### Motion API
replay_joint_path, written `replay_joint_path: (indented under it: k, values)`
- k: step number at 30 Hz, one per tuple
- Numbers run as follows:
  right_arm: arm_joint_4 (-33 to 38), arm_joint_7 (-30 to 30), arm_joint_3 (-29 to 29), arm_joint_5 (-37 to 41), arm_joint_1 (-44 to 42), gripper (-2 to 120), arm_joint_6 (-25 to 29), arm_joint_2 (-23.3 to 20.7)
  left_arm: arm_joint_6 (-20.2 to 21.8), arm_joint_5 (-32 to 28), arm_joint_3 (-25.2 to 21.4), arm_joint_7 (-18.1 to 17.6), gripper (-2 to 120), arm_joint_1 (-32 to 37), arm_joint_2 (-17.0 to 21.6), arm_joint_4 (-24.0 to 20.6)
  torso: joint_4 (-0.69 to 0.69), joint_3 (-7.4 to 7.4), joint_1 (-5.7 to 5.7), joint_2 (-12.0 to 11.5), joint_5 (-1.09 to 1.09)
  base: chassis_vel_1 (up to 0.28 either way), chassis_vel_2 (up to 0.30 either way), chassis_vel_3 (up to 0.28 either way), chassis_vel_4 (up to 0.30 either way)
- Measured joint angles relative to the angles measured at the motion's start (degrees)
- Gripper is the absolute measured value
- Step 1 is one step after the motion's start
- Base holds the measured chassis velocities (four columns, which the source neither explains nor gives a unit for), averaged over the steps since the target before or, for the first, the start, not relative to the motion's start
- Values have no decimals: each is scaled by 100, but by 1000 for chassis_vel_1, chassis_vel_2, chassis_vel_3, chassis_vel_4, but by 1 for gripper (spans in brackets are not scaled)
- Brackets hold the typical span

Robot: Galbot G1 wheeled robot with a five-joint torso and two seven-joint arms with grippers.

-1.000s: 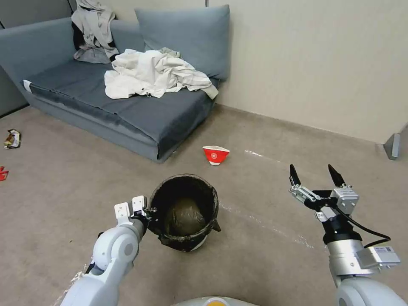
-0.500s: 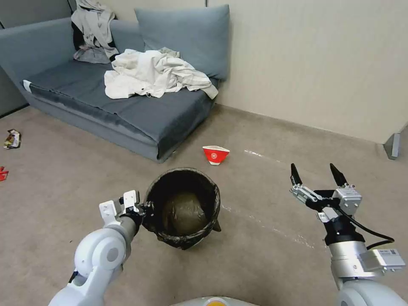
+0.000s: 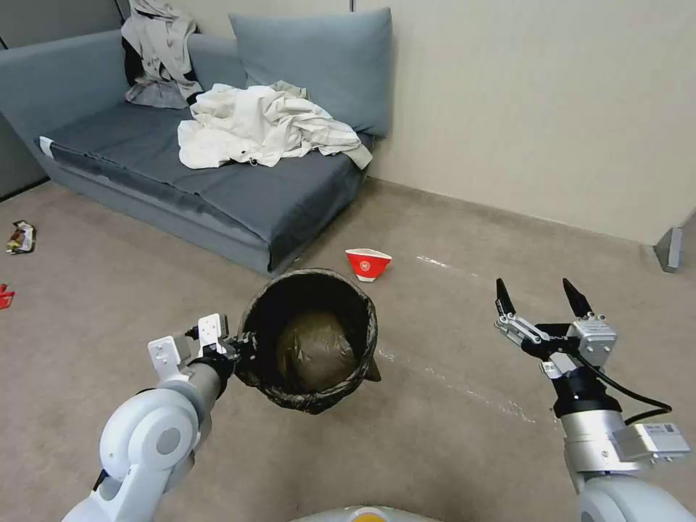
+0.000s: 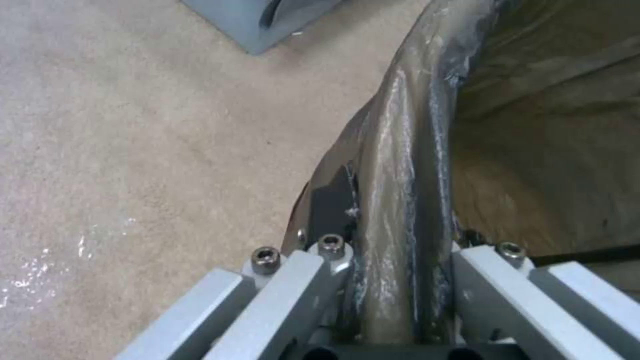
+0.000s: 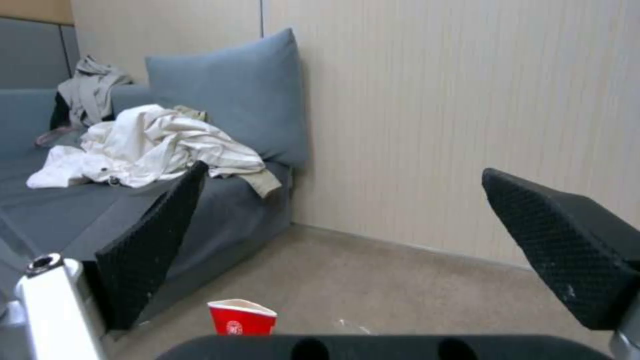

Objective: Pick up the trash can from the floor.

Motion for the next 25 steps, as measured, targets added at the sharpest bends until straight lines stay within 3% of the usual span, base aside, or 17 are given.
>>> replay_joint_path:
  k: [25]
  values:
    - [-14,10,-3,15,2,100,-5,-32,-1,51,-49,8,3,138,-21,-109,0,0,0,0,0,0,0,0,0]
